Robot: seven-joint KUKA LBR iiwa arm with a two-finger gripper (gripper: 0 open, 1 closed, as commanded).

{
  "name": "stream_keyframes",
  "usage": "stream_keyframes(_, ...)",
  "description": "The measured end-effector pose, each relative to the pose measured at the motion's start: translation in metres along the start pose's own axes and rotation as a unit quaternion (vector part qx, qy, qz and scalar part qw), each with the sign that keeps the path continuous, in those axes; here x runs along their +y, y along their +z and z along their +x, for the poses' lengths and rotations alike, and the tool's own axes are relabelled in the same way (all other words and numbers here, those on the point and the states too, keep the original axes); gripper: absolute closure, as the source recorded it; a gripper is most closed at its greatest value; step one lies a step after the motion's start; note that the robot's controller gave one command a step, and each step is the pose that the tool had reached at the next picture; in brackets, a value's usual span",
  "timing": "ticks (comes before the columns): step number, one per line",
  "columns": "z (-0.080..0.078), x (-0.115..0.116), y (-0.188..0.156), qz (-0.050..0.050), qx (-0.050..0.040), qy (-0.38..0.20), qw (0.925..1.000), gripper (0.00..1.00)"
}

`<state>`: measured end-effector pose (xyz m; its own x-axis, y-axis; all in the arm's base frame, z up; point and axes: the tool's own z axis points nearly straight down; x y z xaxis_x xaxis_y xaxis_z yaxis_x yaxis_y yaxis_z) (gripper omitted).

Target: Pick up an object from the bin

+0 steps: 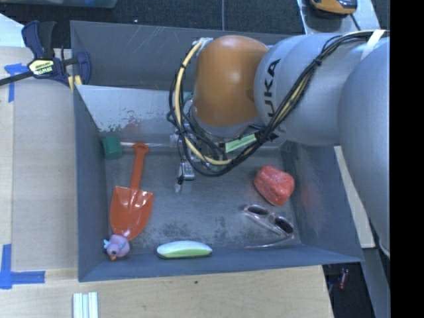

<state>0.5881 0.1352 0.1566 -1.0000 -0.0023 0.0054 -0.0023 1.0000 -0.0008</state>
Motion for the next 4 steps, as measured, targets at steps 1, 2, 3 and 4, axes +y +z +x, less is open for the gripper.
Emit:
stream_keyframes(1,-0.002,0.000,-0.005,-0.001,-0.0042,0.001,1.0000,0.00)
stream_keyframes(2,-0.017,0.027,0.057,0.000,-0.0063,-0.195,0.9808,0.00)
stream_keyframes(3,-0.025,0.035,0.034,0.000,-0.0055,-0.267,0.9636,0.00)
stream_keyframes(4,-0.018,0.065,0.050,0.000,-0.0041,-0.414,0.9101,0.00)
